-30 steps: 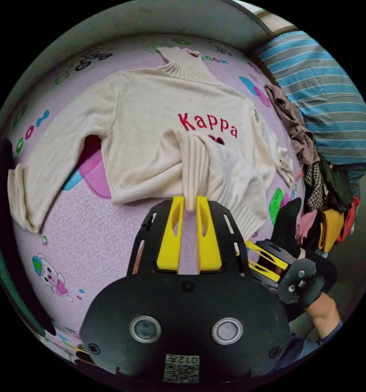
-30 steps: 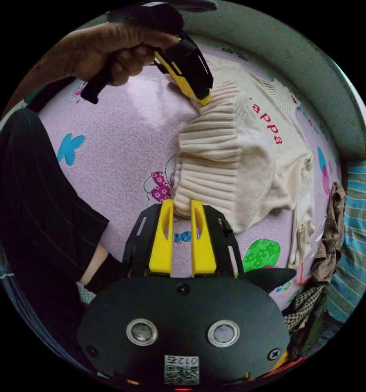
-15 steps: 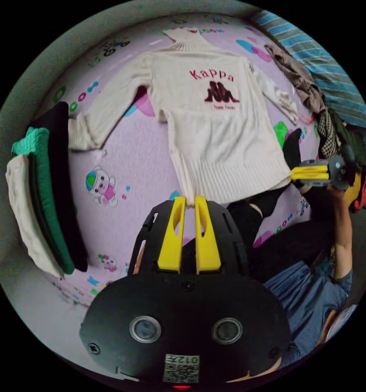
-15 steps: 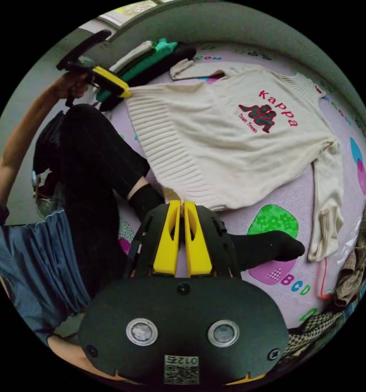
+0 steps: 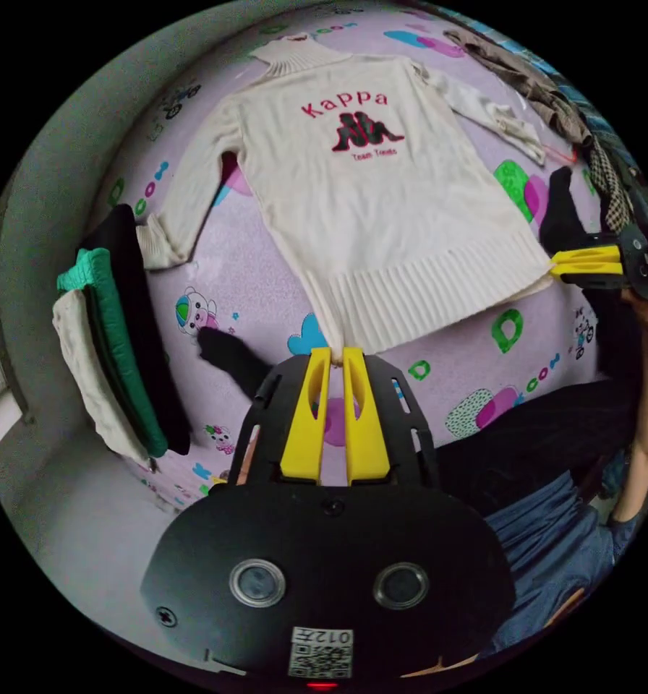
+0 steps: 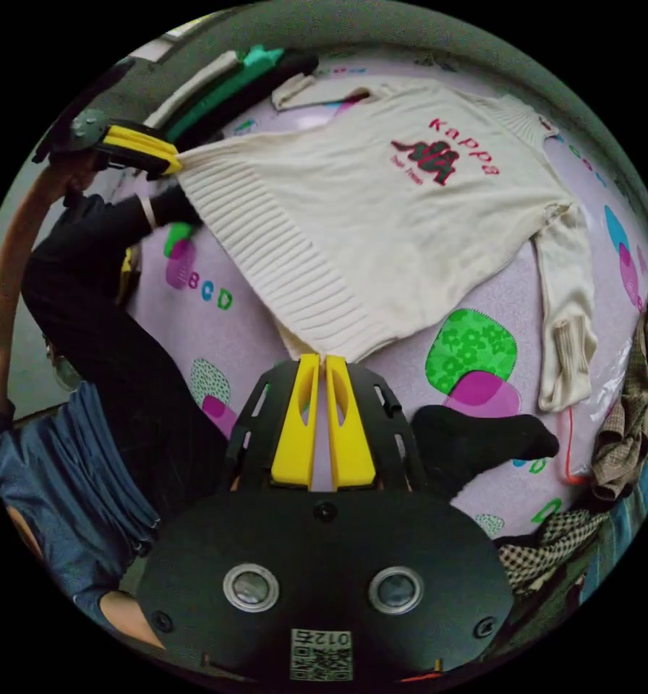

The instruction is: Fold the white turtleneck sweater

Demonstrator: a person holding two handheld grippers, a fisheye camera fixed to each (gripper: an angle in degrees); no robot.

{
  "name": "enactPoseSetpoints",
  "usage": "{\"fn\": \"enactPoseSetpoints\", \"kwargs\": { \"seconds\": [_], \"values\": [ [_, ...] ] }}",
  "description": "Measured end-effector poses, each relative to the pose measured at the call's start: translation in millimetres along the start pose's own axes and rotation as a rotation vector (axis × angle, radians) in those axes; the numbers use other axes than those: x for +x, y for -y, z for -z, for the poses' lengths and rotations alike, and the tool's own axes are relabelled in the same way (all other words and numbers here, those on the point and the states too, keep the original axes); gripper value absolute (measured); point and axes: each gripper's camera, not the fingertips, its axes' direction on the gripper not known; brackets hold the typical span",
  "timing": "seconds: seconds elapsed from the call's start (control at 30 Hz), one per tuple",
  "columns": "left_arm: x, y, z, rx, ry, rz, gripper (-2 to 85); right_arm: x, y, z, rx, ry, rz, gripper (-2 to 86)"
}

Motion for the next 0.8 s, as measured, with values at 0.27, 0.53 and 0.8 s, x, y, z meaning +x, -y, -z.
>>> {"fn": "enactPoseSetpoints", "kwargs": {
  "seconds": [0.27, 0.53, 0.8],
  "values": [
    [-16, 6, -112, -0.018, -0.215, 0.075, 1.6, -5, 14, -53, -0.151, -0.08, 0.055, -0.9],
    [-2, 24, -164, -0.062, -0.217, -0.008, 2.7, 19, 13, -81, -0.169, -0.084, 0.0, 1.3],
    [-20, -8, -164, -0.001, -0.163, 0.05, 3.4, 46, -24, -50, -0.068, 0.062, -0.18, 7.8]
  ]
}}
